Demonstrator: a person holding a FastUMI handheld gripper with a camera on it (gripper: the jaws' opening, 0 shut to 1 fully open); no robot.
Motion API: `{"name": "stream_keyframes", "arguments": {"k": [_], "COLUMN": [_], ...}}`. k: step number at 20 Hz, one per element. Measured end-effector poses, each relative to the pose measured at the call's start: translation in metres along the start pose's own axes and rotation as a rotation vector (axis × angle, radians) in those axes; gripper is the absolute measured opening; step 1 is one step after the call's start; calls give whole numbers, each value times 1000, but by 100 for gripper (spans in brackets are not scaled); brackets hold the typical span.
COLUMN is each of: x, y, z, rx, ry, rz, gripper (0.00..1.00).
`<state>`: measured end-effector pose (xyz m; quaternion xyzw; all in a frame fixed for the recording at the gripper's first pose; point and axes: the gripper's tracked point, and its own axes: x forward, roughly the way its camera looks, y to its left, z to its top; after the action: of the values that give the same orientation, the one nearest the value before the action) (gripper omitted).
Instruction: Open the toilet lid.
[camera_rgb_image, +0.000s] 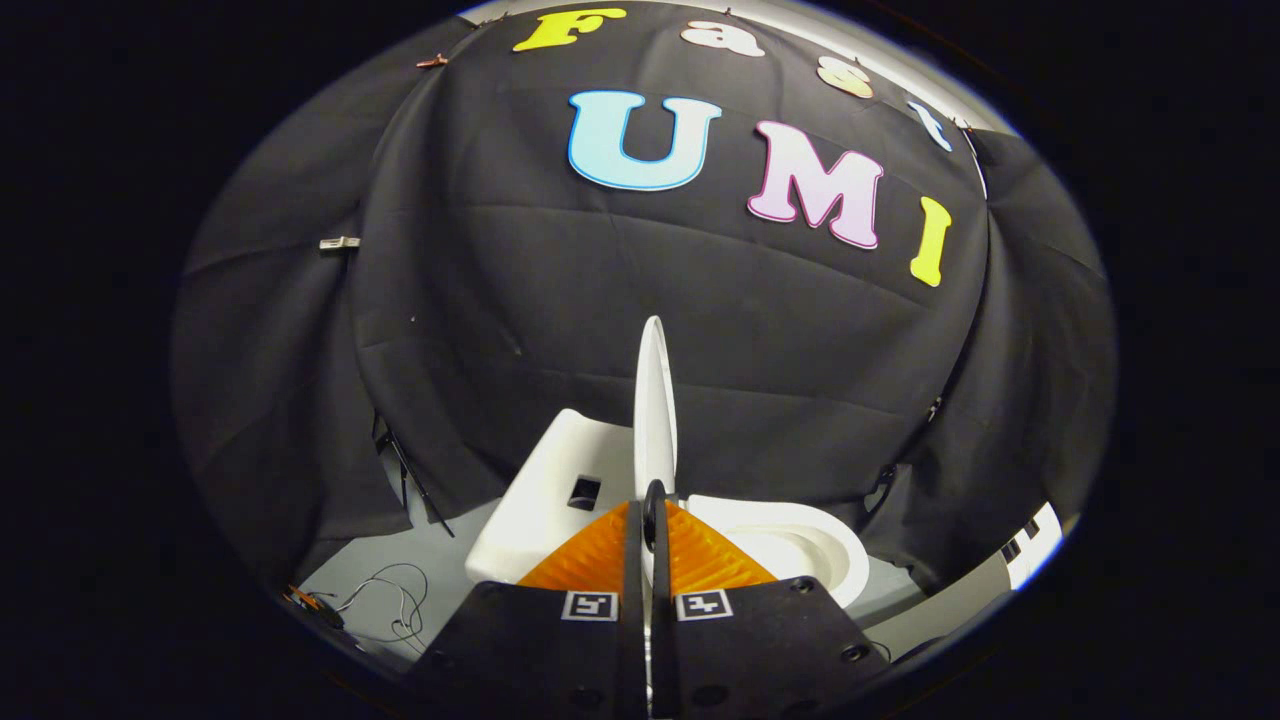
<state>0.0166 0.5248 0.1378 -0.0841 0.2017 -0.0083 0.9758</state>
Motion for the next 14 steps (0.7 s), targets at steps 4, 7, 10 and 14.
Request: {"name": "stream_keyframes", "arguments": {"k": [4, 7, 10, 14], "x": [1, 0, 3, 8], "y": [5, -3, -3, -2], "z": [-2, 10, 7, -7], "rx": [1, 13, 26, 32], "ry": [6, -37, -12, 18], "rz": [17, 9, 18, 37], "gripper": [8, 8, 7, 33]}}
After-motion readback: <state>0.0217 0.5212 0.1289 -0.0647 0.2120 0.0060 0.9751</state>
